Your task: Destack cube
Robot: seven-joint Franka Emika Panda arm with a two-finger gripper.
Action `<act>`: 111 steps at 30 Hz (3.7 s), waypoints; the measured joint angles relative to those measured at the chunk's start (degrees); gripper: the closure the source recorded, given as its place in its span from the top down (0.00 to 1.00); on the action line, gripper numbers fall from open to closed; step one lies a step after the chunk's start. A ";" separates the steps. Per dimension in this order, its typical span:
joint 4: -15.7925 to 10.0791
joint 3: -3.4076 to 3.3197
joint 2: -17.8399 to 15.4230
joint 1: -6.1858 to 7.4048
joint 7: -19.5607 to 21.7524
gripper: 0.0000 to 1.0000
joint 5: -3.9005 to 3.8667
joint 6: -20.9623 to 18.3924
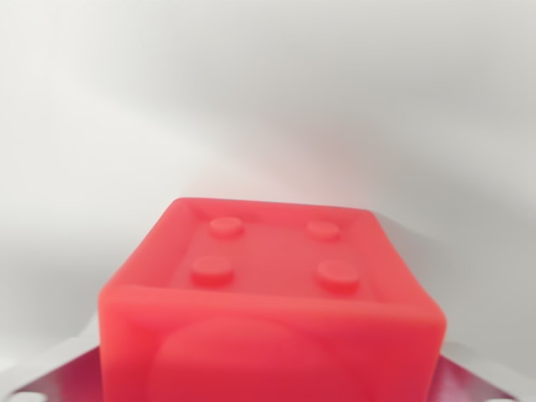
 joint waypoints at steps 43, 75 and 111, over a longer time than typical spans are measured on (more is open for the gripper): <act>-1.34 0.57 -5.16 -0.45 -0.27 1.00 0.34 -3.61; -2.67 1.78 -23.47 -1.14 -2.58 1.00 3.61 -20.34; 3.85 1.77 -36.44 -1.05 -3.54 1.00 4.89 -39.78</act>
